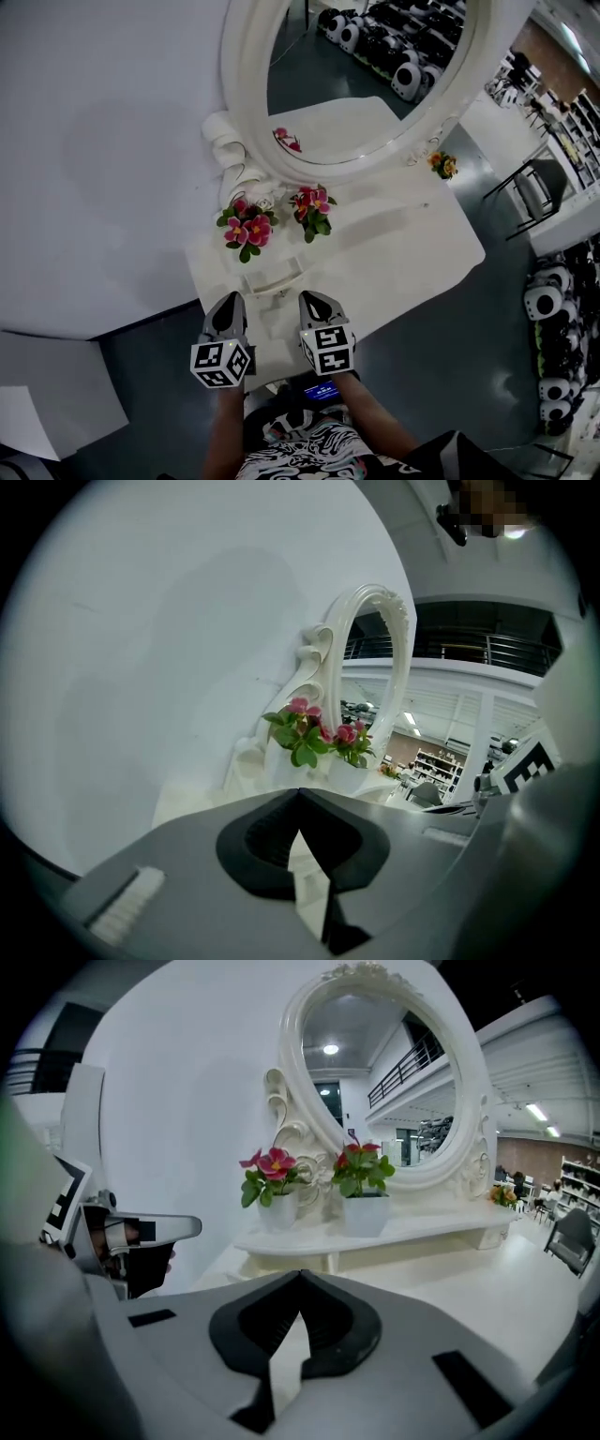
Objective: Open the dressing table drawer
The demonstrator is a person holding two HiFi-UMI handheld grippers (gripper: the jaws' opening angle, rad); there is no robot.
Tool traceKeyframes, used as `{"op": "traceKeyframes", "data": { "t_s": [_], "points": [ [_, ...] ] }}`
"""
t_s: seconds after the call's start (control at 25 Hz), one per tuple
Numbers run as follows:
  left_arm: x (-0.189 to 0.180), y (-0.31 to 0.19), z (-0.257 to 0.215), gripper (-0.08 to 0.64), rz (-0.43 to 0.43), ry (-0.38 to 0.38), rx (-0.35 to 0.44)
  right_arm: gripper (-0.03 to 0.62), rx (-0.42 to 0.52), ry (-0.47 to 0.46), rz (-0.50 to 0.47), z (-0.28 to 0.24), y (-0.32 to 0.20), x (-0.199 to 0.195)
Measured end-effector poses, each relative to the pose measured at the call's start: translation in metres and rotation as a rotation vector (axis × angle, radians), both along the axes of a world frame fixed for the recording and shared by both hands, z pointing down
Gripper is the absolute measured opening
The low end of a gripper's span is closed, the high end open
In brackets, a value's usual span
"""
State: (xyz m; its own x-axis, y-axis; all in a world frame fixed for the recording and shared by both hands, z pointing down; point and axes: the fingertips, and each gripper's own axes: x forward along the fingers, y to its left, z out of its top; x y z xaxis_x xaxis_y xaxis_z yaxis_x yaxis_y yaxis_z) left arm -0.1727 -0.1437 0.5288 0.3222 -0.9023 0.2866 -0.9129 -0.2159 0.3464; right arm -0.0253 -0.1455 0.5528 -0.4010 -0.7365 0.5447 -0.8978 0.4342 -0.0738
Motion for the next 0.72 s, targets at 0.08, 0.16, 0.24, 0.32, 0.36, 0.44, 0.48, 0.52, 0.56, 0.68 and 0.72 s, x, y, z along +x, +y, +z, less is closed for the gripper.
{"op": "traceKeyframes", "data": {
  "t_s": [0.08,0.16,0.24,0.32,0.36,0.44,0.48,0.52,0.56,0.68,0.72],
  "points": [
    [0.003,0.002,-0.008,0.002,0.010,-0.004,0.018,0.003,0.018,-0.016,0.008,-0.008,0.001,0.003],
    [0.005,0.003,-0.015,0.002,0.020,-0.011,0.031,0.003,0.034,-0.018,0.011,-0.015,0.002,0.003],
    [0.006,0.004,-0.020,0.002,0.029,-0.018,0.040,0.002,0.045,-0.013,0.003,-0.020,0.003,0.001],
    [0.006,0.005,-0.023,0.002,0.034,-0.023,0.044,0.002,0.052,-0.008,-0.010,-0.024,0.005,-0.002],
    [0.007,0.005,-0.024,0.002,0.036,-0.025,0.045,0.002,0.054,-0.007,-0.014,-0.026,0.006,-0.003],
    [0.008,0.005,-0.026,0.002,0.040,-0.028,0.048,0.002,0.058,-0.010,-0.019,-0.028,0.007,-0.005],
    [0.009,0.005,-0.027,0.002,0.043,-0.028,0.050,0.002,0.059,-0.012,-0.019,-0.029,0.007,-0.005],
    [0.010,0.005,-0.027,0.002,0.045,-0.028,0.050,0.002,0.059,-0.014,-0.019,-0.030,0.007,-0.006],
    [0.010,0.006,-0.027,0.002,0.047,-0.029,0.049,0.002,0.059,-0.014,-0.019,-0.030,0.007,-0.006],
    [0.010,0.006,-0.025,0.002,0.051,-0.030,0.045,0.002,0.060,-0.016,-0.019,-0.030,0.007,-0.006],
    [0.010,0.007,-0.024,0.002,0.052,-0.030,0.044,0.002,0.060,-0.017,-0.019,-0.030,0.007,-0.006]
  ]
}}
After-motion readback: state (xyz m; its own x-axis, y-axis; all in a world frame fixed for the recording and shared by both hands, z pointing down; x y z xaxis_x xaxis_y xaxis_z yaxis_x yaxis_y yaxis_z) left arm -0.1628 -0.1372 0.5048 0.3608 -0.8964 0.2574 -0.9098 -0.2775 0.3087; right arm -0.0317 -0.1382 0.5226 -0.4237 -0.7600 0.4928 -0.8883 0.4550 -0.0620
